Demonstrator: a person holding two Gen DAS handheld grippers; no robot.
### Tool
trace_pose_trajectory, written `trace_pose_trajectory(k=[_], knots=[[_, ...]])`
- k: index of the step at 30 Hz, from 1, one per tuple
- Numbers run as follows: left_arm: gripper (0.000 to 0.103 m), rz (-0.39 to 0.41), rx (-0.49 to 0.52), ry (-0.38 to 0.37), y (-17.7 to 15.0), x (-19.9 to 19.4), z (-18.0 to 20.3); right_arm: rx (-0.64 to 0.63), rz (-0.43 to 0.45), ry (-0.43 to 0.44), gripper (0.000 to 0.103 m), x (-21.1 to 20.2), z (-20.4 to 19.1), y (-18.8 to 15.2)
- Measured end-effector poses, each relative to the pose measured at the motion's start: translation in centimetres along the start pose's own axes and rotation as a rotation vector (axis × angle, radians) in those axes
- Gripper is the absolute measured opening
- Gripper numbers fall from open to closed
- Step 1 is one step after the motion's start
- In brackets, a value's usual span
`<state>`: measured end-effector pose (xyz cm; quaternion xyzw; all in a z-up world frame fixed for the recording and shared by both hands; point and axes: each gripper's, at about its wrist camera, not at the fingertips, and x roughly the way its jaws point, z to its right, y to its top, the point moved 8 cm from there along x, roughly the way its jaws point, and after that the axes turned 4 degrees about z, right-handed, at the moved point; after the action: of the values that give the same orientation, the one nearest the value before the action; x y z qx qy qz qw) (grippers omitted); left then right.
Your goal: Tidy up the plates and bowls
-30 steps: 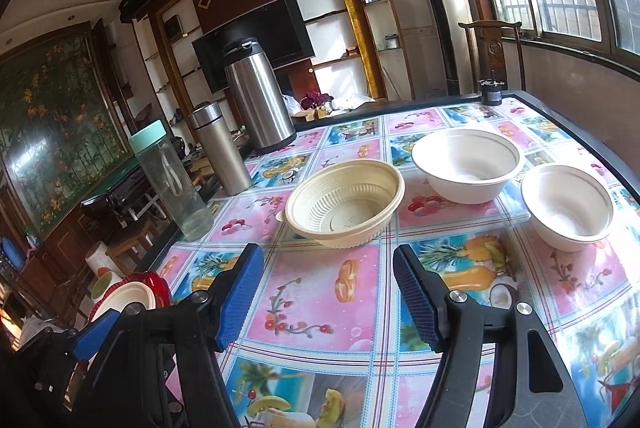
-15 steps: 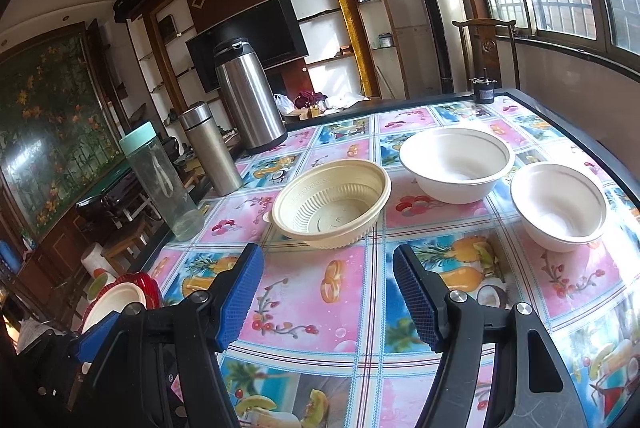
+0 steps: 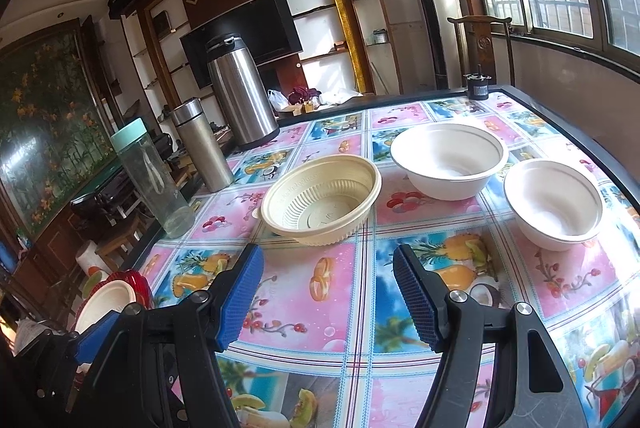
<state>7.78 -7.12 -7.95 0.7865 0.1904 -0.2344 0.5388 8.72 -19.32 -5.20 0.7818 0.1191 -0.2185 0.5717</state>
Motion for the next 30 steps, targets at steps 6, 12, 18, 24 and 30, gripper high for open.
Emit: trace_pose_trajectory(k=[6, 12, 18, 24, 30], knots=[[0.049, -0.005, 0.006, -0.006, 0.0, 0.2, 0.4, -0.002, -0.006, -0.008, 0.070, 0.1, 0.2, -0.1], [0.049, -0.007, 0.009, -0.012, 0.1, 0.3, 0.5, -0.004, -0.016, -0.016, 0.070, 0.5, 0.4, -0.2], [0.049, -0.011, 0.010, -0.015, 0.0, 0.5, 0.7, -0.006, -0.024, -0.023, 0.070, 0.7, 0.4, -0.4], [0.049, -0.013, 0.009, -0.017, -0.1, 0.6, 0.8, -0.011, -0.033, -0.029, 0.070, 0.9, 0.4, -0.5], [0.049, -0.016, 0.007, -0.019, -0.2, 0.8, 0.8, -0.012, -0.037, -0.034, 0.073, 1.2, 0.5, -0.6]])
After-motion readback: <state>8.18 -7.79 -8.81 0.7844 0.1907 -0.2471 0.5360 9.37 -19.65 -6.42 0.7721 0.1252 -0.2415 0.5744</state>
